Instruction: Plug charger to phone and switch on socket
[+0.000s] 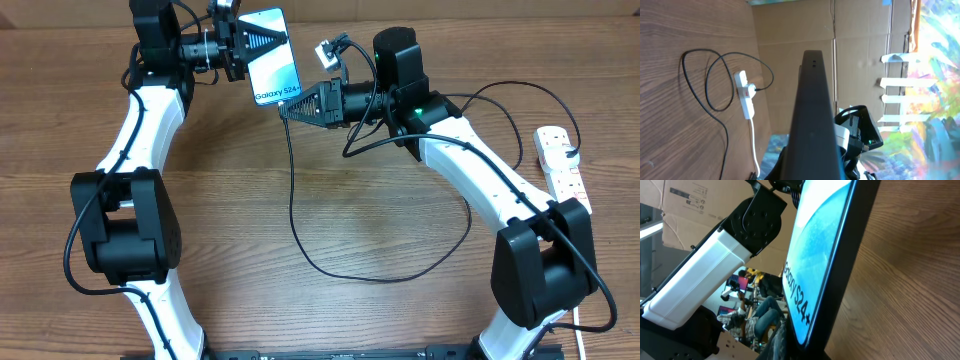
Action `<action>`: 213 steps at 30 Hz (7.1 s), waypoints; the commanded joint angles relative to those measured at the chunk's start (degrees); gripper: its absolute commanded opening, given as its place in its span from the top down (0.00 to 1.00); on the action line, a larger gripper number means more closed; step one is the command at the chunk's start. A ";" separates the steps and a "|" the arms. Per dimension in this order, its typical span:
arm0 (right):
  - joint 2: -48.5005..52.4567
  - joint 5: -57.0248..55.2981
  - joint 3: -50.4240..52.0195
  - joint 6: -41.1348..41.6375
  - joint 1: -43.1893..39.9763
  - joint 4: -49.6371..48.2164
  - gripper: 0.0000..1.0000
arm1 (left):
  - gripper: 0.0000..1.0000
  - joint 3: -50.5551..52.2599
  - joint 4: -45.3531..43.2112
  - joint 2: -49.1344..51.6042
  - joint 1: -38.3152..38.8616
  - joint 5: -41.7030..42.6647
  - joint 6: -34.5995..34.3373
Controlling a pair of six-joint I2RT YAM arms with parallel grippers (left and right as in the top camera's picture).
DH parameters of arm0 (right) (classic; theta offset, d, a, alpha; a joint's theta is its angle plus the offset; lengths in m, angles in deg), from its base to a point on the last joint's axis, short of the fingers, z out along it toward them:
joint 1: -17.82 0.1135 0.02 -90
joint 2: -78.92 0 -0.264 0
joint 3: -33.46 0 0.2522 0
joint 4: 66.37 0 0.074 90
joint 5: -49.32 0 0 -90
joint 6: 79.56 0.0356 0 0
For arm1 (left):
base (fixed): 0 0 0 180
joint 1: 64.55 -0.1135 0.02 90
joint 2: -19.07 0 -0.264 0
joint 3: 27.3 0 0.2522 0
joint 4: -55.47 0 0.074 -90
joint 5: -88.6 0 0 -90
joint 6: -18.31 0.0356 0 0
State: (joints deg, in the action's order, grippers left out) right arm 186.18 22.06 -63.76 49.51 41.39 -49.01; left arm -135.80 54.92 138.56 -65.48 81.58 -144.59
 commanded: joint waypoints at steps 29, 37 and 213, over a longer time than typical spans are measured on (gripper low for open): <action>-0.81 -4.13 -0.50 1.73 -0.68 -0.98 0.96 | 0.96 -0.61 -0.98 -1.09 0.98 5.64 -1.88; -0.81 -6.64 -0.50 4.70 -0.79 -2.29 0.96 | 0.96 -0.61 -1.01 -1.09 0.98 7.52 -0.76; -0.81 10.14 -0.50 -2.80 -2.56 7.58 0.71 | 0.96 -0.57 7.87 -1.07 3.85 2.62 2.19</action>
State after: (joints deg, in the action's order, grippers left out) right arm 186.18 33.21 -63.45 44.97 38.66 -40.99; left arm -135.91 63.25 138.56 -61.76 83.44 -142.08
